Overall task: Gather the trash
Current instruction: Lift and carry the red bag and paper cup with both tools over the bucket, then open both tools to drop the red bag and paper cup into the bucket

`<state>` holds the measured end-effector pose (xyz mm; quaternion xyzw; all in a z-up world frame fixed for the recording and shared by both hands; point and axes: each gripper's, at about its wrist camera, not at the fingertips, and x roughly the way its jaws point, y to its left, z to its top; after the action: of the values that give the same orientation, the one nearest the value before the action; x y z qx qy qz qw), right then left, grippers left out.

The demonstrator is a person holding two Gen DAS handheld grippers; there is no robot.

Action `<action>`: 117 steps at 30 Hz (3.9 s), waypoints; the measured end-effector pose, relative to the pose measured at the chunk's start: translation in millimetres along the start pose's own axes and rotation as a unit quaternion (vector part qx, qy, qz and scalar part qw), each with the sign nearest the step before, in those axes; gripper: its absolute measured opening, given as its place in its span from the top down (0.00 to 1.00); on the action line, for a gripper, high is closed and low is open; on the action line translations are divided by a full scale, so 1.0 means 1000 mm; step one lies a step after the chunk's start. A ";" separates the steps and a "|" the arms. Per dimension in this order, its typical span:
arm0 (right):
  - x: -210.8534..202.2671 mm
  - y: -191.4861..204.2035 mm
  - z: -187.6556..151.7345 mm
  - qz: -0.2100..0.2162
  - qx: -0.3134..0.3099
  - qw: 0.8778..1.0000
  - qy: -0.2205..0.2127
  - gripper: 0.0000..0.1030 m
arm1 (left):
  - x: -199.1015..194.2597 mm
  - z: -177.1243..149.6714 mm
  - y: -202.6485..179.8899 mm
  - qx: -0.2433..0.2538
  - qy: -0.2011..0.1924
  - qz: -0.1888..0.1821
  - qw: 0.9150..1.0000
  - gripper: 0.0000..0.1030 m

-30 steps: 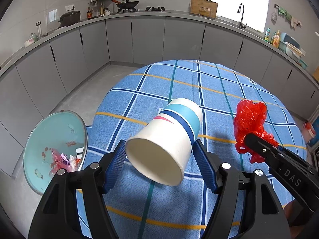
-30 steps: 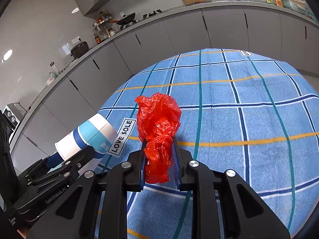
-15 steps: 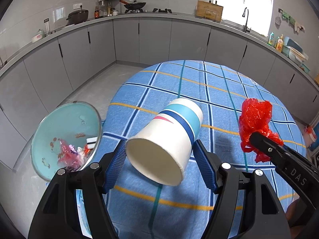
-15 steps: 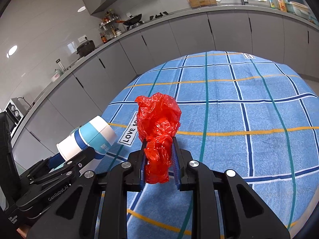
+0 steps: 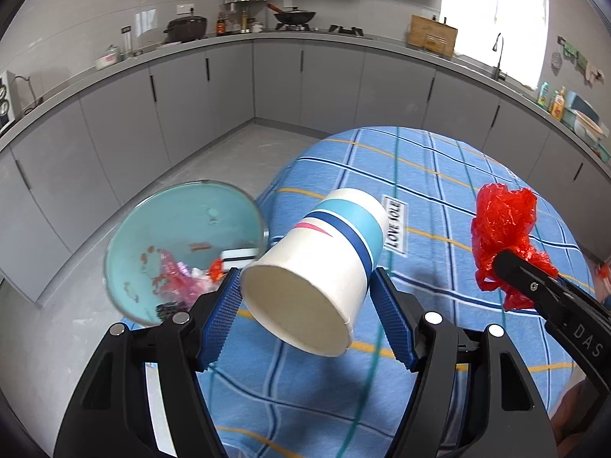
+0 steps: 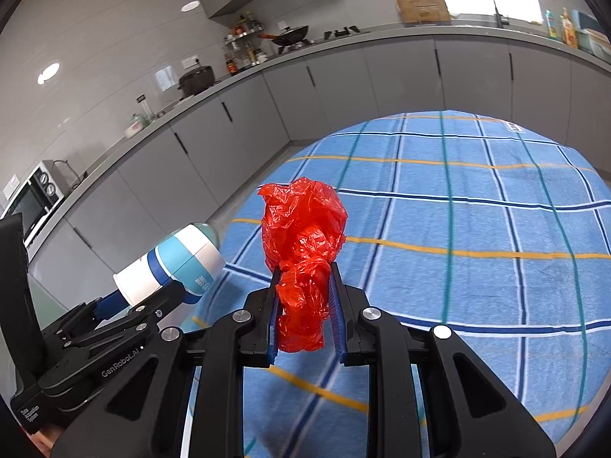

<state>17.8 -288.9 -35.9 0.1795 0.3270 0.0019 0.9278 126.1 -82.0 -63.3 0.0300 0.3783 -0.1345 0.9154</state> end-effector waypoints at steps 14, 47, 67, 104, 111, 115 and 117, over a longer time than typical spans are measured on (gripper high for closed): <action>0.020 0.062 -0.002 0.049 -0.047 0.998 0.014 0.78 | -0.015 -0.001 0.059 -0.040 -0.011 0.053 0.998 0.34; 0.094 0.149 0.019 0.100 -0.092 0.990 0.048 0.78 | 0.020 0.025 0.141 -0.106 0.000 0.105 0.989 0.34; 0.149 0.157 0.032 0.080 -0.085 0.990 0.075 0.77 | 0.066 0.036 0.163 -0.118 0.030 0.118 0.986 0.34; 0.234 0.173 0.020 0.058 -0.108 0.980 0.156 0.75 | 0.133 0.028 0.178 -0.112 0.101 0.155 0.976 0.34; 0.248 0.175 0.017 0.076 -0.116 0.975 0.173 0.65 | 0.140 0.026 0.179 -0.114 0.111 0.156 0.975 0.34; 0.244 0.171 0.020 0.085 -0.109 0.977 0.165 0.63 | 0.140 0.023 0.179 -0.112 0.112 0.157 0.975 0.34; 0.239 0.167 0.022 0.087 -0.107 0.978 0.158 0.59 | 0.141 0.023 0.178 -0.112 0.112 0.157 0.975 0.34</action>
<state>237.9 -110.8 -109.4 0.1048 0.4508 0.1460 0.8744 284.9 54.1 -154.1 0.0009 0.4817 0.0589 0.8743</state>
